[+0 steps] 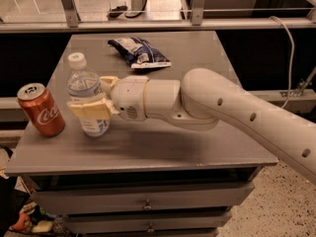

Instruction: Move blue plastic bottle near coke can

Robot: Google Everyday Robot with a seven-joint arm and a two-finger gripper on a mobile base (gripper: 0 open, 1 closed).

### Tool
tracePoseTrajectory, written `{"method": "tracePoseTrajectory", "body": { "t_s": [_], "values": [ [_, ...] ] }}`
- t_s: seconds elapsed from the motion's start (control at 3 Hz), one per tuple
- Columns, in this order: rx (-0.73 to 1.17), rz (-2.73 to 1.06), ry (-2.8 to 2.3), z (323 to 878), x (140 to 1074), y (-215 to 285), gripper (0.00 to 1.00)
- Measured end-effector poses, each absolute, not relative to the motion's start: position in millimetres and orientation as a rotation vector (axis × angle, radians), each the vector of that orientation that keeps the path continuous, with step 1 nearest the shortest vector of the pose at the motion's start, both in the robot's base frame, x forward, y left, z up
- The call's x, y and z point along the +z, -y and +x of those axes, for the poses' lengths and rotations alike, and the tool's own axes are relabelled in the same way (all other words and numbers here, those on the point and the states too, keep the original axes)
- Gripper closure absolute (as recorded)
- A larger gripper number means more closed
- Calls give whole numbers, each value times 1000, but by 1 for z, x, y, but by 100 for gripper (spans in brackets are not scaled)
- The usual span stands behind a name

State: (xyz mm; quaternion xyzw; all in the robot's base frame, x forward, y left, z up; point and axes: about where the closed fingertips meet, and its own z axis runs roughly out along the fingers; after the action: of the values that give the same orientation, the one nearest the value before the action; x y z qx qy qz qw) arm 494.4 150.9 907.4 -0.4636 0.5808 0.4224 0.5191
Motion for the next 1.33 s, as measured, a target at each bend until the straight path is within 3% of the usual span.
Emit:
{"method": "tracePoseTrajectory", "body": {
  "t_s": [0.33,0.67,1.33],
  "values": [
    [1008,-1126,-1407,493,903,-154,100],
    [1008,-1126,-1407,493,906,-154,82],
    [1010,-1130,-1405,492,907,-156,28]
  ]
}}
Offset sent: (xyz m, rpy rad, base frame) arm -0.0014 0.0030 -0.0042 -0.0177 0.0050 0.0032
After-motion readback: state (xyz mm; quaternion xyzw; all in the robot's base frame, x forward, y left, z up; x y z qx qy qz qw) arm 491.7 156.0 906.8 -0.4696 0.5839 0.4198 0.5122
